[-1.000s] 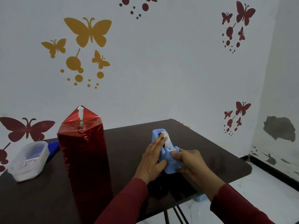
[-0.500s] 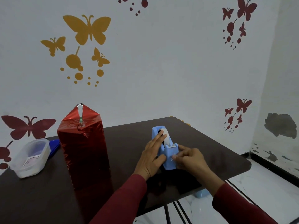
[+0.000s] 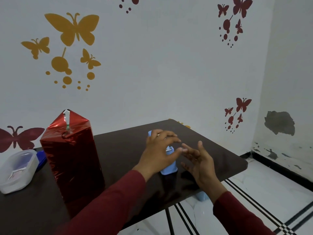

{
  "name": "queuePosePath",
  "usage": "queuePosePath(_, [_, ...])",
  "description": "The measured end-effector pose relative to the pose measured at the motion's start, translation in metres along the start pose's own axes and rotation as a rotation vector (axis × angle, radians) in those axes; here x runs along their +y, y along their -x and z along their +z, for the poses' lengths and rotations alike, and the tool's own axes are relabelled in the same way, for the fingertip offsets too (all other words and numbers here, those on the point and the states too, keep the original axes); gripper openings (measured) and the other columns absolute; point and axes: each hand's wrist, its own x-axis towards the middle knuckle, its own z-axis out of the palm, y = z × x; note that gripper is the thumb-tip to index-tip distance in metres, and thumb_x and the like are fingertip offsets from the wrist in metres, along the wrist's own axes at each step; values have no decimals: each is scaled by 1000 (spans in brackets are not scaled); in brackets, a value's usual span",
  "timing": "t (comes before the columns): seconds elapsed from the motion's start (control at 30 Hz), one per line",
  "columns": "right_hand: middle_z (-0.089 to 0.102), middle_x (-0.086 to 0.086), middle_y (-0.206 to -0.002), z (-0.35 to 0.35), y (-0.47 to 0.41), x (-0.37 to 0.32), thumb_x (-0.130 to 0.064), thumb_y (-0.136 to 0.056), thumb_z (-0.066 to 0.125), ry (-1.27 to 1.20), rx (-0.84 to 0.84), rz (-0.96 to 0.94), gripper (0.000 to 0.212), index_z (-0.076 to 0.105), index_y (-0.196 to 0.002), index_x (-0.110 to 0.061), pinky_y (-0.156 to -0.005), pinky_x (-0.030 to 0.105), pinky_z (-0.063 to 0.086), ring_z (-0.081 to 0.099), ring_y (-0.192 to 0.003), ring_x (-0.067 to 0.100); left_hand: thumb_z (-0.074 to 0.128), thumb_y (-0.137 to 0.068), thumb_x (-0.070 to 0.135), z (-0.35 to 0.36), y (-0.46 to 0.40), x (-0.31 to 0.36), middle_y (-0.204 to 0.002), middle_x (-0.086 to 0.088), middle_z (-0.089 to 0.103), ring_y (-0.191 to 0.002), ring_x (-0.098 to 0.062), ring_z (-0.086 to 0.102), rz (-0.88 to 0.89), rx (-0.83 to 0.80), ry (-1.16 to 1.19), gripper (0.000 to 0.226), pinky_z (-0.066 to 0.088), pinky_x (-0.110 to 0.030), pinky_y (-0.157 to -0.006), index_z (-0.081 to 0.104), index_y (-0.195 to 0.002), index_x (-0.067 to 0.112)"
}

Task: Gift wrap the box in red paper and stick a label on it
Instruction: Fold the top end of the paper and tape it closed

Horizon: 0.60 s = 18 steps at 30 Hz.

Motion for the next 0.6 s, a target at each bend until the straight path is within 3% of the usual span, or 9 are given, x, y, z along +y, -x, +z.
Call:
queuePosePath(0.1, [75, 0, -122, -1, 1, 3, -58, -101, 45, 54, -13, -35, 64, 76, -92, -3, -94, 47, 49, 66, -120, 22, 60, -92, 59, -9, -19, 10, -138, 27, 50, -133, -9, 23, 0, -251, -120, 29, 15, -32, -102, 72, -112, 41])
queuePosePath(0.23, [74, -2, -125, -3, -2, 6, -56, -101, 46, 104, -22, -37, 62, 80, -88, -6, -93, 44, 49, 65, -120, 22, 65, -93, 47, -11, -32, 14, -120, 25, 58, -123, -11, 32, -3, -356, -170, 19, 25, -38, -95, 75, -99, 33])
queuePosePath(0.37, [75, 0, -123, -6, -5, 2, -53, -99, 53, -13, -4, 71, 57, 80, -99, -3, -96, 43, 48, 64, -120, 22, 70, -91, 44, -15, -32, 17, -108, 26, 59, -113, -7, 33, 24, -315, -134, 16, 23, -35, -90, 77, -94, 30])
queuePosePath(0.47, [75, 5, -123, -9, -5, -2, -44, -95, 62, -147, 42, 133, 48, 73, -121, -5, -94, 41, 49, 65, -120, 25, 72, -90, 42, -16, -31, 19, -106, 25, 63, -113, -5, 36, -66, -229, 12, 12, 26, -37, -96, 78, -90, 32])
queuePosePath(0.53, [75, 2, -124, -12, -3, -3, -32, -93, 65, -166, 41, 91, 40, 69, -129, -15, -93, 42, 48, 64, -122, 25, 72, -85, 48, -15, -31, 16, -102, 25, 67, -116, -7, 46, -181, -155, 166, 12, 34, -39, -102, 78, -84, 38])
queuePosePath(0.6, [74, -5, -124, -11, 1, -3, -25, -88, 69, -72, -5, 11, 45, 66, -132, -26, -94, 42, 46, 63, -122, 22, 75, -83, 49, -15, -32, 13, -96, 23, 71, -109, -9, 60, -241, -105, 287, 11, 48, -37, -97, 79, -82, 39])
